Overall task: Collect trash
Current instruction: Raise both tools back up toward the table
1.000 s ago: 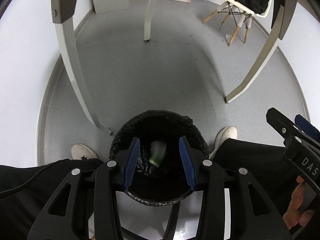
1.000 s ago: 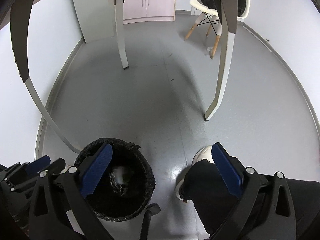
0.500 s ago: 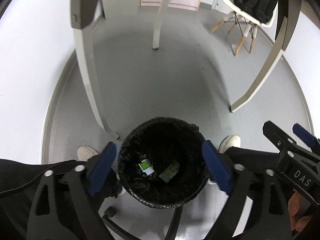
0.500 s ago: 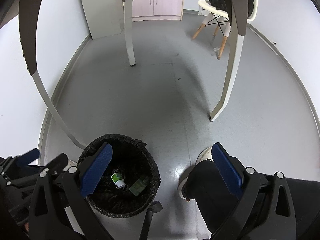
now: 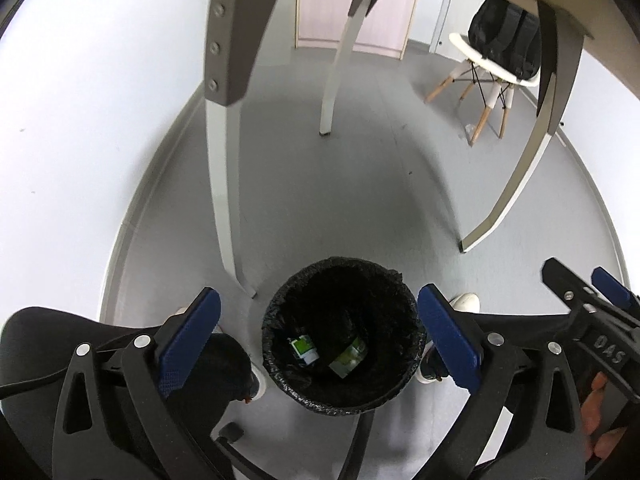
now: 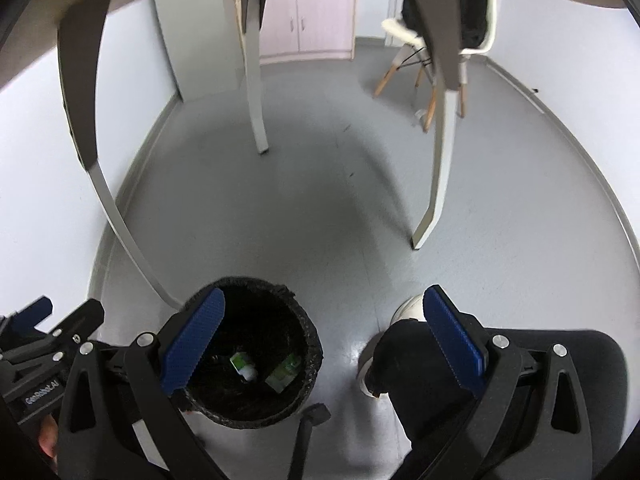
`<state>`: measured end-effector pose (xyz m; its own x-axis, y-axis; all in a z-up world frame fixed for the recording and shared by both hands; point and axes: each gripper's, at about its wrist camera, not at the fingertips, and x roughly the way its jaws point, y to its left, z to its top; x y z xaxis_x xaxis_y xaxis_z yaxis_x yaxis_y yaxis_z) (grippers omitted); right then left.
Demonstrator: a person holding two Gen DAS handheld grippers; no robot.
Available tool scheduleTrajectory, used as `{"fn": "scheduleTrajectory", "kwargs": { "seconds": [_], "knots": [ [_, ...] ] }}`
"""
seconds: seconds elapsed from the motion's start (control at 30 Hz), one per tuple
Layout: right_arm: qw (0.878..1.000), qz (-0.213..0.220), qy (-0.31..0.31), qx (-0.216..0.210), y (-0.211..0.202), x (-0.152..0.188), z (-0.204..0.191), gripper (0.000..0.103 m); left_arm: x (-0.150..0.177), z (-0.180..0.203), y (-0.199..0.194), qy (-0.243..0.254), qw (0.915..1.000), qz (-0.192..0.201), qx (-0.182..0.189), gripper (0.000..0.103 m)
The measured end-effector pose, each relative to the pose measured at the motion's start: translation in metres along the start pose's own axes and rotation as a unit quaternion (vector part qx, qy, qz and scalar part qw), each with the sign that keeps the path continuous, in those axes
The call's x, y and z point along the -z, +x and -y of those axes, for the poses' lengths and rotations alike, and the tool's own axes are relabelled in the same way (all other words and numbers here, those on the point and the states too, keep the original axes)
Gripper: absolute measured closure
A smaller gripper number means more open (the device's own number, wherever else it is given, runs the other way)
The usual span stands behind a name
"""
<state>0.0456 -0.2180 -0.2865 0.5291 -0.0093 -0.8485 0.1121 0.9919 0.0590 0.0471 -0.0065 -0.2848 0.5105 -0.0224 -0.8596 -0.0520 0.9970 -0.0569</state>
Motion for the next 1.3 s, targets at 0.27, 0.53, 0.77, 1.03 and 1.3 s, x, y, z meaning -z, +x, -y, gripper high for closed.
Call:
{"fn": "scheduleTrajectory", "kwargs": {
  "seconds": [0.27,0.53,0.77,1.03,1.3],
  "knots": [
    [0.999,0.044,-0.012,0.015,-0.060,0.007,0.005,0.008,0.005,-0.003,-0.043,0.011,0.9997,0.018,0.008,0.006],
    [0.998,0.048,-0.029,0.011,-0.105,0.010,0.005,0.012,0.000,-0.003,-0.092,0.024,0.9986,0.047,0.012,0.006],
    [0.996,0.069,-0.053,0.006,-0.146,0.010,0.005,0.012,-0.003,0.000,-0.138,0.027,0.9963,0.074,0.034,0.006],
    [0.991,0.111,-0.075,-0.003,-0.200,-0.003,0.005,0.012,-0.012,-0.002,-0.181,0.023,0.9945,0.091,0.047,0.006],
    [0.986,0.151,-0.062,-0.016,-0.251,-0.016,0.012,0.012,-0.032,-0.010,-0.219,0.018,0.9926,0.114,0.037,0.006]
  ]
}}
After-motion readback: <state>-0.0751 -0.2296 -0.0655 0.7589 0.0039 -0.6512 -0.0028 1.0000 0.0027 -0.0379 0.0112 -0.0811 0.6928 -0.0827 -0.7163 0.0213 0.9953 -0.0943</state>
